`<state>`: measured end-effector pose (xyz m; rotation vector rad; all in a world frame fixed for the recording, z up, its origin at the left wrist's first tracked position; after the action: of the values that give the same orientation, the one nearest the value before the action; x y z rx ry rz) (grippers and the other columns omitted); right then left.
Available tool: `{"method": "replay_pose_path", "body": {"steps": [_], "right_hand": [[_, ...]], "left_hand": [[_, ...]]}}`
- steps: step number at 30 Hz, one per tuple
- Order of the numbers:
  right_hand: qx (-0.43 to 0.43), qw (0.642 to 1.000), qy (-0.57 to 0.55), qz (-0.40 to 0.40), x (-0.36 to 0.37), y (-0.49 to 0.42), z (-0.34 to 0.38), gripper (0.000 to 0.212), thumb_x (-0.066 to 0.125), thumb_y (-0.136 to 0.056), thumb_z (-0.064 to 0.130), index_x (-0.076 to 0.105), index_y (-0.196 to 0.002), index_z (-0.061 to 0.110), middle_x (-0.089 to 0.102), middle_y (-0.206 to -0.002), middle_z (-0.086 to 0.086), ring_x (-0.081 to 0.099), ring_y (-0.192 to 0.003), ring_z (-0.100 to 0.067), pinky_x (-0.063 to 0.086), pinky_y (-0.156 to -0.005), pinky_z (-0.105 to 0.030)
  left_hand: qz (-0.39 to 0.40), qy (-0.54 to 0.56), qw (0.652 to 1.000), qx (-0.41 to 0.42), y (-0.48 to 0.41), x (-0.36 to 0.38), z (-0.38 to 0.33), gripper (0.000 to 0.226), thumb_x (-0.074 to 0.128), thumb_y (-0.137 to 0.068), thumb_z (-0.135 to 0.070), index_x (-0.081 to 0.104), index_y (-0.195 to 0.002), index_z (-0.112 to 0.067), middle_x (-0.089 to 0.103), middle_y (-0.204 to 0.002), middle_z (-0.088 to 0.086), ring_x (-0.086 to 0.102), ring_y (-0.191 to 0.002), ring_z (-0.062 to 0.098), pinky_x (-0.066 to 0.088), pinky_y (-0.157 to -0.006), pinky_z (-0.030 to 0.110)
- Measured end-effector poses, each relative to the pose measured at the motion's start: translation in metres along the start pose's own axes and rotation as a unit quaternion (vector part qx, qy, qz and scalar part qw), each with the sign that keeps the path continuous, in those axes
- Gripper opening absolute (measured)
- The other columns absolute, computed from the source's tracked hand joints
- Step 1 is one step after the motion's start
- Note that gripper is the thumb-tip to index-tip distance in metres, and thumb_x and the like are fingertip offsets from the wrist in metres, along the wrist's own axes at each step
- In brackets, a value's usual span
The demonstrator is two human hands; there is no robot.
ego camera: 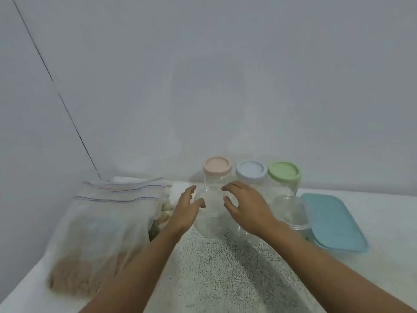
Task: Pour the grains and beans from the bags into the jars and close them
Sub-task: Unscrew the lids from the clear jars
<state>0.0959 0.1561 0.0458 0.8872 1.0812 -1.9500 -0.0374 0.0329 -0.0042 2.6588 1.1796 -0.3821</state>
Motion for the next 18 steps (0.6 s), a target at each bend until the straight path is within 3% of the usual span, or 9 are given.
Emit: {"method": "replay_pose_path", "body": {"steps": [3,7,9,13,18], "right_hand": [[-0.013,0.999,0.020,0.028,0.019,-0.006,0.006,0.037,0.045,-0.107,0.034,0.062,-0.136,0.018,0.062,-0.137,0.002,0.057,-0.123,-0.018,0.044,-0.101,-0.035],[-0.025,0.998,0.035,0.047,0.036,-0.007,0.008,0.038,0.042,-0.107,0.038,0.069,-0.124,0.017,0.070,-0.123,0.002,0.062,-0.112,-0.019,0.043,-0.102,-0.037],[-0.027,0.998,0.034,0.045,0.037,-0.009,0.010,0.041,0.040,-0.106,0.042,0.072,-0.115,0.018,0.073,-0.115,0.003,0.064,-0.106,-0.017,0.042,-0.102,-0.035],[-0.038,0.997,-0.006,0.065,0.034,-0.007,0.021,0.041,0.044,-0.104,0.043,0.075,-0.100,0.018,0.072,-0.092,0.004,0.062,-0.085,-0.014,0.047,-0.086,-0.035],[-0.061,0.994,-0.036,0.079,0.034,0.012,0.034,0.026,0.058,-0.100,0.037,0.072,-0.109,0.018,0.062,-0.092,0.006,0.053,-0.091,-0.011,0.042,-0.080,-0.028]], "left_hand": [[0.071,0.046,0.996,-0.022,-0.001,0.008,0.014,0.083,0.057,-0.076,-0.033,0.031,-0.155,-0.034,0.043,-0.151,-0.002,0.045,-0.134,0.022,0.039,-0.105,0.037],[0.102,0.078,0.992,-0.005,-0.006,0.006,0.024,0.072,0.058,-0.076,-0.035,0.041,-0.145,-0.037,0.050,-0.145,-0.004,0.051,-0.131,0.020,0.043,-0.097,0.028],[0.104,0.089,0.991,0.003,-0.005,0.000,0.025,0.067,0.063,-0.071,-0.030,0.049,-0.136,-0.039,0.056,-0.139,-0.001,0.055,-0.126,0.018,0.047,-0.099,0.033],[0.102,0.068,0.992,0.014,0.011,-0.015,0.031,0.064,0.069,-0.068,-0.026,0.053,-0.129,-0.034,0.065,-0.122,-0.001,0.063,-0.115,0.021,0.052,-0.088,0.031],[0.171,0.018,0.985,0.021,0.040,-0.017,0.045,0.077,0.090,-0.070,-0.039,0.048,-0.136,-0.041,0.060,-0.131,-0.010,0.064,-0.114,0.008,0.058,-0.087,0.028]]}}
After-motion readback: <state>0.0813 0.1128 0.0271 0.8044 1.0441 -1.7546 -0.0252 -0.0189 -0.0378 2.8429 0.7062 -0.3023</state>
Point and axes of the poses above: each hand's wrist, its own y-axis away from the middle knuckle, its own x-axis out of the palm, z = x × y, the point moved 5 cm from there along -y, towards the middle knuckle
